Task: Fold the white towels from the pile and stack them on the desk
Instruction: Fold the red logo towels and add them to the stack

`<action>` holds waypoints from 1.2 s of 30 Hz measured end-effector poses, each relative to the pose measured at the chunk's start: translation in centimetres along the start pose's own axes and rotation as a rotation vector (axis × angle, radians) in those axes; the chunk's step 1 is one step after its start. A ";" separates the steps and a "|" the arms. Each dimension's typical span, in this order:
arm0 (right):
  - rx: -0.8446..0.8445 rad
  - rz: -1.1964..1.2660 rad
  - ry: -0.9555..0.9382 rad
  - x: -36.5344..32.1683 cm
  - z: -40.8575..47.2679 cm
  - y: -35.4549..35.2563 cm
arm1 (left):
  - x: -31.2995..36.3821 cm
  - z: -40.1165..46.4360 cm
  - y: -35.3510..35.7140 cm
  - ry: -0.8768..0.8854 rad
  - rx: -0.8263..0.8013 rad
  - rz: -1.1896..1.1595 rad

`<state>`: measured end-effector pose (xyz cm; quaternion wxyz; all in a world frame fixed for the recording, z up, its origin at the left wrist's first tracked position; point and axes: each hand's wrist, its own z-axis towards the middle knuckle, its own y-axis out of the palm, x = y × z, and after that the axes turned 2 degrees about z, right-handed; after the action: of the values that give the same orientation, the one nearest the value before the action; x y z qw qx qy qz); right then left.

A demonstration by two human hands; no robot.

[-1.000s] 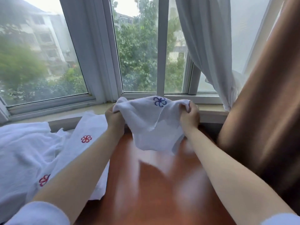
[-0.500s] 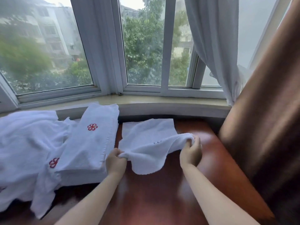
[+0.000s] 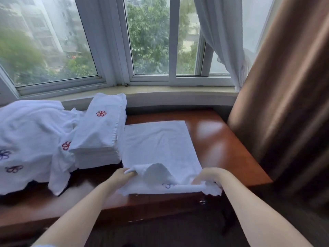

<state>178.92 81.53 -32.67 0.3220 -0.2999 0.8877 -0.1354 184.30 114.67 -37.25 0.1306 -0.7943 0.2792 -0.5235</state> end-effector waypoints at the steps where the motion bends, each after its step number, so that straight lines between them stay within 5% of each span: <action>1: -0.084 -0.050 0.044 0.2 -0.2 0.2 | -0.3 -0.7 0.0 -0.044 -0.070 0.086; 5: -0.061 -0.162 0.178 -0.1 0.2 0.2 | -1.9 -1.5 -0.2 -0.119 -0.188 0.160; 8: 0.007 -0.172 0.013 -1.1 0.8 -0.6 | -1.7 -0.9 -0.7 -0.092 -0.101 0.111; 12: 0.458 0.334 -0.340 -1.8 2.7 -0.9 | -1.4 0.0 -0.9 -0.041 -0.141 0.264; 15: 0.795 0.671 -0.493 -2.0 4.5 -1.2 | -1.4 1.5 -0.1 0.081 0.126 0.212; 17: 0.787 0.718 -0.418 -1.6 6.3 -1.2 | -1.2 2.3 0.2 0.059 0.286 0.181; 22: 0.502 0.480 -0.012 1.9 9.8 2.1 | -3.1 2.2 2.2 -0.152 0.097 0.340; 26: 0.675 0.118 0.125 2.8 9.5 4.0 | -3.7 1.8 3.0 -0.169 0.170 0.443; 30: 0.627 0.014 0.101 2.5 9.0 3.9 | -2.4 2.2 2.7 -0.214 0.061 0.577; 36: 0.884 -0.028 0.163 4.0 7.7 3.3 | -0.2 1.6 4.4 -0.480 -0.138 0.293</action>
<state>180.01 81.32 -41.86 0.3463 -0.1336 0.7629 -0.5293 184.34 111.02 -40.26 0.2126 -0.8537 0.3871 -0.2758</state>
